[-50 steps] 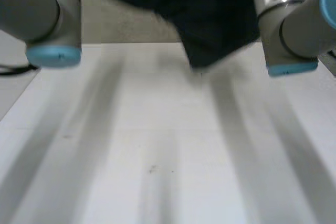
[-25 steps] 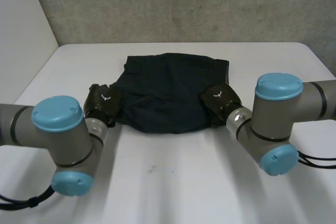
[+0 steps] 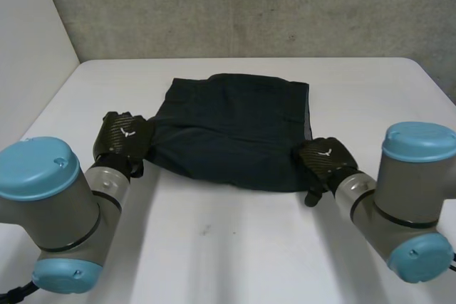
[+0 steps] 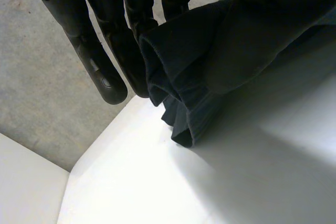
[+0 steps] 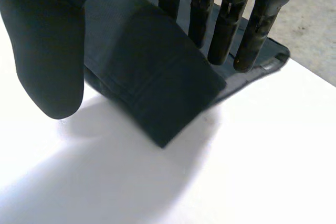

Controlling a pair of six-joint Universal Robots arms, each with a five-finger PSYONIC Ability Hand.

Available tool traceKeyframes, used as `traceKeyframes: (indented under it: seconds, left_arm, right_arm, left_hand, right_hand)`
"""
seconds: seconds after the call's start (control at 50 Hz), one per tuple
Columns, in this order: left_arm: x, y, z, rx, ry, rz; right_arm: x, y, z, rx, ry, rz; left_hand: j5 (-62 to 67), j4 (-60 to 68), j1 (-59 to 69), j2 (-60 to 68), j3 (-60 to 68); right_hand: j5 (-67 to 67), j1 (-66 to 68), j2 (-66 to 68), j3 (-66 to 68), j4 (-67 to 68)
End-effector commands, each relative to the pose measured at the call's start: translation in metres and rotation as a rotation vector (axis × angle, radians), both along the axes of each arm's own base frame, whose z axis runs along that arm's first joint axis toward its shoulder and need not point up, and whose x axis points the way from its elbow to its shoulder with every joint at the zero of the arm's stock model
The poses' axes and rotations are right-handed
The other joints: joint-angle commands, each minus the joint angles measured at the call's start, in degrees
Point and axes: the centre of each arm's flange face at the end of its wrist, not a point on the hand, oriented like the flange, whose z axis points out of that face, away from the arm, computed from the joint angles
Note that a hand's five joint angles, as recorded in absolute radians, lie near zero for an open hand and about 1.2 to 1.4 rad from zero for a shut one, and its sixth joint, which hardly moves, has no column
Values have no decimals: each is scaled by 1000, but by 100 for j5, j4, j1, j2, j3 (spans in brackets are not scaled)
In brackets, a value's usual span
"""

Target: Fold the shorts.

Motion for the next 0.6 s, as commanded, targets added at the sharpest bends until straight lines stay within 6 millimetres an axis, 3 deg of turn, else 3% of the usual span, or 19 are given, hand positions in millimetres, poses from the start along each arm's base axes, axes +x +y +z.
traceKeyframes:
  seconds: [0.02,0.12,0.24,0.36,0.42,0.6]
  left_arm:
    - [2,6,-8,27,-15,-3]
    - [3,6,-9,31,-17,0]
    - [3,6,-9,31,-17,0]
    - [3,7,-10,34,-18,-1]
    - [3,7,-11,36,-20,-1]
    - [5,10,-14,63,-36,0]
  right_arm:
    - [-24,0,23,-27,-24,-41]
    - [-32,7,36,-34,-51,-15]
    - [-32,22,36,61,-43,41]
    - [-30,31,34,140,-36,69]
    - [-27,26,30,122,-43,75]
    - [-18,-4,13,58,-43,73]
  left_hand:
    - [1548,1103,1540,1123,1152]
    - [1548,1103,1540,1123,1152]
    - [1548,1103,1540,1123,1152]
    - [1548,1103,1540,1123,1152]
    - [1450,1005,1443,1025,1054]
    - [-853,-1298,-860,-1278,-1249]
  right_hand:
    - [483,839,541,521,522]
    - [801,1157,859,838,840]
    - [1676,2032,1734,1714,1715]
    - [1728,2083,1786,1765,1766]
    - [1644,2000,1702,1682,1683]
    - [1307,1662,1365,1344,1346]
